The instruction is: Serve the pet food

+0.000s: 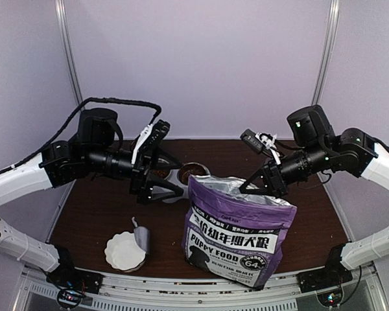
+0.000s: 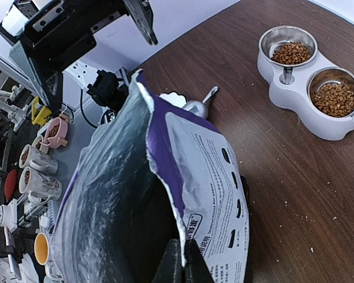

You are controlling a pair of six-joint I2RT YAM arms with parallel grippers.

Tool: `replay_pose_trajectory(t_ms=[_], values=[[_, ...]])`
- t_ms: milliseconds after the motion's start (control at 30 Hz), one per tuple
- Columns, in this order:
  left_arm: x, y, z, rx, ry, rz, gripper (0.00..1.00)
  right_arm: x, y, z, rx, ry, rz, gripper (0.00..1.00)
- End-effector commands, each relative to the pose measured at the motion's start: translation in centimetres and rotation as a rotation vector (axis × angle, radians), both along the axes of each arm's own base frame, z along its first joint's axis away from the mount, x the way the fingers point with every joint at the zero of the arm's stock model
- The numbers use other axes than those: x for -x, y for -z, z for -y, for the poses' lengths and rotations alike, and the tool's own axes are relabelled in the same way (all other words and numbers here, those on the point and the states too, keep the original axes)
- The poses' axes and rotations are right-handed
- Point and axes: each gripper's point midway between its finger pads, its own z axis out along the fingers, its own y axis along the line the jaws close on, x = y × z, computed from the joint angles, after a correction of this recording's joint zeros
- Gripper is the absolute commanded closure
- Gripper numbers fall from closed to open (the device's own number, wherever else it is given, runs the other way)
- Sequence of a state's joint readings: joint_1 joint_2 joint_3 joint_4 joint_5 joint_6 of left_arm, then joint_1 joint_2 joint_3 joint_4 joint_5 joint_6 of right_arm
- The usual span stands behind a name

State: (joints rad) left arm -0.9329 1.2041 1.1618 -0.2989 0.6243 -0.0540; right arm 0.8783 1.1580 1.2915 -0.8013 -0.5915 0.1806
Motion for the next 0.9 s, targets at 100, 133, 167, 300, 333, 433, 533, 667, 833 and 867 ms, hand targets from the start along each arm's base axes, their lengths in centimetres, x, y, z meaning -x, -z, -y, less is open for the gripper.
replay_pose_trajectory(t_ms=[100, 133, 167, 300, 333, 433, 533, 667, 833, 867], values=[[-1.2, 1.6, 2.0, -0.033, 0.006, 0.028, 0.03, -0.8, -2.3, -1.3, -0.105, -0.058, 0.075, 1.0], [-1.6, 1.9, 2.2, -0.044, 0.0, 0.03, 0.03, -0.8, -2.3, -1.3, -0.105, -0.063, 0.073, 1.0], [-1.6, 2.0, 2.5, -0.046, 0.007, 0.029, 0.03, -0.8, -2.2, -1.4, -0.104, -0.066, 0.071, 1.0], [-0.9, 1.5, 3.5, -0.02, 0.085, 0.006, 0.04, -0.9, -1.9, -1.4, -0.098, -0.068, 0.065, 1.0], [-0.8, 1.5, 3.6, -0.016, 0.093, 0.005, 0.04, -0.9, -1.8, -1.5, -0.099, -0.068, 0.063, 1.0], [-0.5, 1.6, 4.0, -0.011, 0.12, -0.01, 0.11, -1.0, -1.7, -1.6, -0.102, -0.068, 0.063, 1.0], [-0.2, 1.8, 4.4, -0.011, 0.153, -0.04, 0.29, -1.2, -1.7, -1.5, -0.112, -0.064, 0.06, 1.0], [-0.2, 1.8, 4.7, -0.006, 0.155, -0.07, 0.71, -2.0, -1.9, -1.0, -0.126, -0.026, 0.064, 0.95], [-0.9, 1.3, 4.5, -0.009, 0.115, -0.102, 1.0, -4.6, -2.2, 1.2, -0.13, 0.12, 0.099, 0.44], [-1.1, 1.3, 4.3, -0.016, 0.11, -0.112, 1.0, -5.1, -2.4, 1.8, -0.137, 0.152, 0.107, 0.35]])
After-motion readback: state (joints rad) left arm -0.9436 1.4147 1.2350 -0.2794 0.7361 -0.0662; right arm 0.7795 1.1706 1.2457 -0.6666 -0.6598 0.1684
